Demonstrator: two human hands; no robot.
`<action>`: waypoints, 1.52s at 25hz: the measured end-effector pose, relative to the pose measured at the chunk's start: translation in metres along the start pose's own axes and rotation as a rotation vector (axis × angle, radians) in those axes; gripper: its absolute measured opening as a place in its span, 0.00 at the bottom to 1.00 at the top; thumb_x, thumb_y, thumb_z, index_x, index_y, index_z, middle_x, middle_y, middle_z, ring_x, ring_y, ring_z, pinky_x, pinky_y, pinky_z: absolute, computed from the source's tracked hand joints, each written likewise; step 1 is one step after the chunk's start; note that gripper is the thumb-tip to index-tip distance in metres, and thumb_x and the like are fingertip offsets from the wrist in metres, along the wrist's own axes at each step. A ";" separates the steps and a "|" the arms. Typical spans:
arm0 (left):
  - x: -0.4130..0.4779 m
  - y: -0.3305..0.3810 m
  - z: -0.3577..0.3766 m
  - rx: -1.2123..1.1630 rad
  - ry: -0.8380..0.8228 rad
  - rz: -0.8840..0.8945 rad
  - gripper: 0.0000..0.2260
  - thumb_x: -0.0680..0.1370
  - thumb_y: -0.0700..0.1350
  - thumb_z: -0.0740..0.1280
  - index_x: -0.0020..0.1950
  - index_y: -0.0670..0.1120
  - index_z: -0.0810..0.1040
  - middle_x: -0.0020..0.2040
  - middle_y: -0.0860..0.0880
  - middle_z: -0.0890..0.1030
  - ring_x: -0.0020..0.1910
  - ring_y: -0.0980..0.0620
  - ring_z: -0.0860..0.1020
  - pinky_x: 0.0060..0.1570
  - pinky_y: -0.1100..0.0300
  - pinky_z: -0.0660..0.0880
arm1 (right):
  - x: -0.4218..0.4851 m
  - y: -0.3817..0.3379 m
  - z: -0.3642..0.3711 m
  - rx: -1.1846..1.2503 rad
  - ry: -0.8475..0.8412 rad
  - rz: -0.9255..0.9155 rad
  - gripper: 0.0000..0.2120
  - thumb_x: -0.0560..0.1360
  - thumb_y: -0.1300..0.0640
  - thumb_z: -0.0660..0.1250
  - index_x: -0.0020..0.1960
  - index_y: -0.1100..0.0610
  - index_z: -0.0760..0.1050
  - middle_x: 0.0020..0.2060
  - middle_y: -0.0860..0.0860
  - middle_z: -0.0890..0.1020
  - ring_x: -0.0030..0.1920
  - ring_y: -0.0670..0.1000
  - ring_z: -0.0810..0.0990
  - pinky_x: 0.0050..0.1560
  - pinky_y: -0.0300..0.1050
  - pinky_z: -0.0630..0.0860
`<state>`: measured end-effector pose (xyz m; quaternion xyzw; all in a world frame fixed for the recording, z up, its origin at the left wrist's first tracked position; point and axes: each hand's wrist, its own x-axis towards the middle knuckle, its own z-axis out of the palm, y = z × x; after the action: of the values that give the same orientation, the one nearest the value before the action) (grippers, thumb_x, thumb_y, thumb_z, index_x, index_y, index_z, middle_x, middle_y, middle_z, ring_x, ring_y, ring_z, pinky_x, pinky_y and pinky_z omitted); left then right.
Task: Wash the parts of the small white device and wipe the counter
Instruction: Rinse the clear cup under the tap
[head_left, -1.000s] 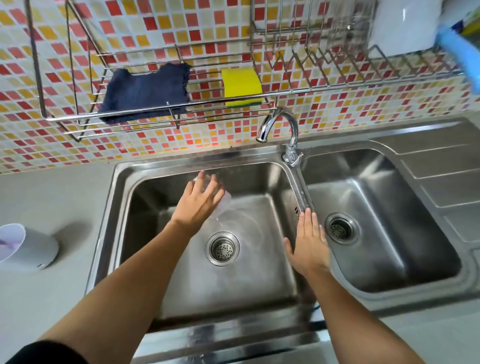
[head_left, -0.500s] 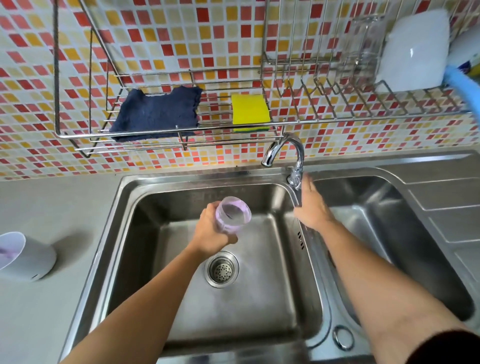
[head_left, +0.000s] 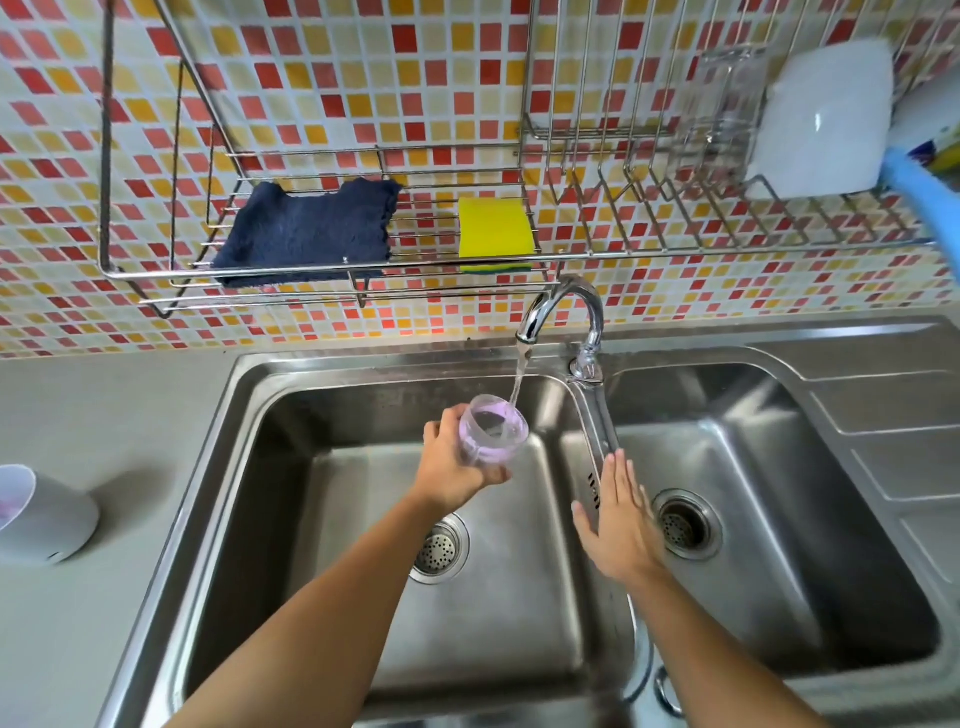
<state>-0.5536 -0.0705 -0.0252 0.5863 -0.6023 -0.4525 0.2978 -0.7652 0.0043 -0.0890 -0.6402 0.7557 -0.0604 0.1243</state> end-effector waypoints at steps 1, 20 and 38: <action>0.000 0.002 0.005 0.008 0.000 0.008 0.35 0.61 0.40 0.80 0.63 0.47 0.67 0.55 0.54 0.70 0.58 0.52 0.64 0.55 0.65 0.63 | -0.009 0.003 0.006 -0.021 0.019 0.008 0.41 0.70 0.38 0.39 0.75 0.63 0.45 0.75 0.57 0.48 0.76 0.55 0.48 0.73 0.49 0.48; 0.001 0.005 0.020 -0.042 -0.035 -0.026 0.35 0.61 0.39 0.79 0.63 0.51 0.68 0.50 0.63 0.67 0.59 0.54 0.65 0.59 0.63 0.65 | -0.020 0.005 0.017 -0.076 0.076 0.044 0.38 0.72 0.40 0.45 0.75 0.63 0.50 0.75 0.57 0.54 0.75 0.54 0.51 0.71 0.50 0.50; -0.002 -0.002 0.008 -0.280 -0.134 -0.076 0.34 0.59 0.37 0.79 0.61 0.55 0.71 0.55 0.52 0.79 0.53 0.52 0.79 0.53 0.56 0.78 | -0.019 0.005 0.018 -0.063 0.085 0.038 0.39 0.71 0.39 0.44 0.75 0.62 0.49 0.75 0.56 0.52 0.75 0.54 0.50 0.72 0.49 0.47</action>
<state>-0.5597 -0.0669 -0.0301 0.5299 -0.5291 -0.5813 0.3183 -0.7621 0.0252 -0.1052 -0.6263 0.7737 -0.0615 0.0731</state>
